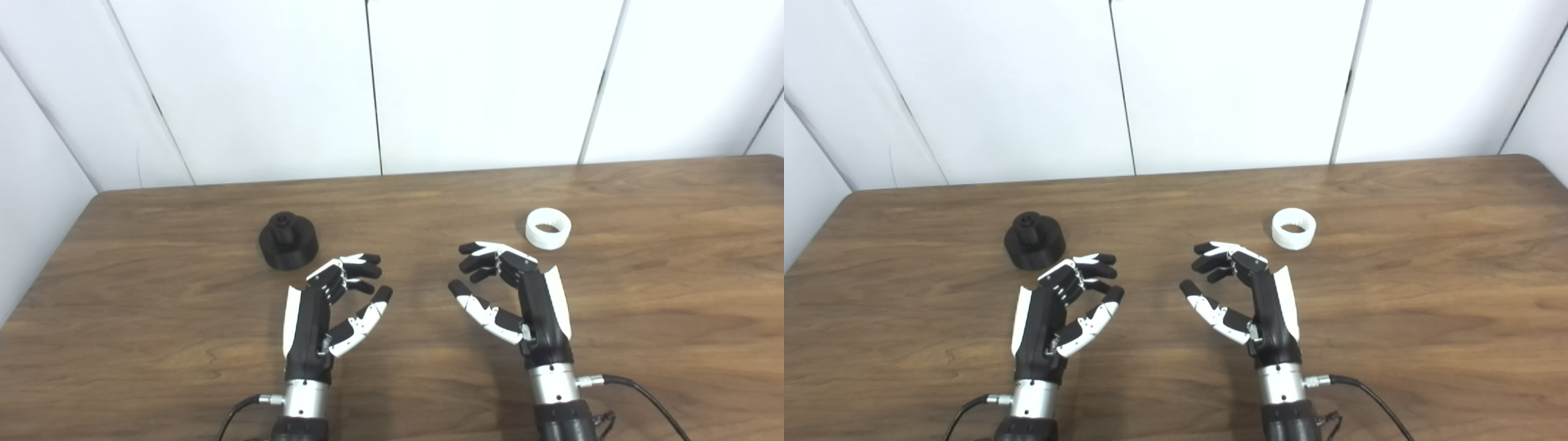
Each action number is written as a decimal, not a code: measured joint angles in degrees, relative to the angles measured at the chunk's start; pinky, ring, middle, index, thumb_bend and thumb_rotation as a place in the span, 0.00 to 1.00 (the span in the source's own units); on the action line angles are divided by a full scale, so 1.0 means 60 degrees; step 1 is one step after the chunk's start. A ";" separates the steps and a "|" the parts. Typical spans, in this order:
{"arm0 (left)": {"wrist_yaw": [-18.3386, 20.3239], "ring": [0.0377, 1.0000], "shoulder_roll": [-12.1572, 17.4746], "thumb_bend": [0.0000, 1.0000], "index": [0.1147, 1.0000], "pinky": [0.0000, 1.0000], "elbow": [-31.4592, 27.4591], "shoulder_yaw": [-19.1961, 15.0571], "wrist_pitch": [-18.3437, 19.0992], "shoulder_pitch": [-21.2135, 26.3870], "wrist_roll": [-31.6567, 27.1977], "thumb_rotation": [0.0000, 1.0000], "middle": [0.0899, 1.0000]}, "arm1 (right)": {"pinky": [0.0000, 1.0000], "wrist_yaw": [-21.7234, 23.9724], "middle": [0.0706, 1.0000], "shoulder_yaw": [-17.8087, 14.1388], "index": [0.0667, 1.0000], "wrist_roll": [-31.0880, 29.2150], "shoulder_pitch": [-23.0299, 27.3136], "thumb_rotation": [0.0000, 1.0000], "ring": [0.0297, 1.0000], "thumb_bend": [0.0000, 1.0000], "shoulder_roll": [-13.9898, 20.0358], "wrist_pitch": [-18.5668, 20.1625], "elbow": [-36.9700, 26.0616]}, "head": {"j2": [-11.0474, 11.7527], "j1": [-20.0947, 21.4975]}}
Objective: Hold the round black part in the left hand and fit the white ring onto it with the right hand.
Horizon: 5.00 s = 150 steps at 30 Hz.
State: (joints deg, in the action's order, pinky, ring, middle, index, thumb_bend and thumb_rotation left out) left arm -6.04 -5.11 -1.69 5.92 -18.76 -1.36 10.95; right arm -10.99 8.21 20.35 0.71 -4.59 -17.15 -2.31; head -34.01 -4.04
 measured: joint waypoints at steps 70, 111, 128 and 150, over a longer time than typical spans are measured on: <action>0.0317 0.79 0.1393 0.61 0.77 0.64 -0.2103 -0.0184 0.4893 0.0302 0.4998 0.31 0.83 | 0.49 0.0206 0.64 -0.0291 0.46 -0.0746 0.0300 0.16 0.56 0.50 0.0481 -0.1041 0.0369 | 0.0484 -0.2535; 0.1575 1.00 0.3904 1.00 0.91 0.98 -0.0231 0.0120 0.7101 0.2796 0.7018 0.67 1.00 | 0.49 0.0276 0.64 -0.0298 0.46 -0.0922 0.0339 0.16 0.55 0.50 0.0542 -0.0985 0.0372 | 0.0498 -0.2433; 0.2229 1.00 0.4484 1.00 0.89 0.96 0.1639 0.0885 0.6801 0.3497 0.6588 0.69 1.00 | 0.48 0.0156 0.63 -0.0316 0.46 -0.0809 0.0337 0.16 0.55 0.50 0.0525 -0.0842 0.0346 | 0.0410 -0.2286; 0.0979 1.00 0.4378 1.00 0.89 0.95 0.3527 0.1259 0.6287 0.3996 0.5989 0.69 1.00 | 0.49 0.0118 0.64 -0.0342 0.46 -0.0671 0.0265 0.16 0.56 0.50 0.0523 -0.0661 0.0215 | 0.0308 -0.2213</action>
State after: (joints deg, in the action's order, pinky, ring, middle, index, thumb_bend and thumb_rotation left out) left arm -0.17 21.16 19.47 13.48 18.96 22.62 46.88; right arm -10.28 6.15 16.32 2.30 -1.45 -21.11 -1.02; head -32.17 -17.32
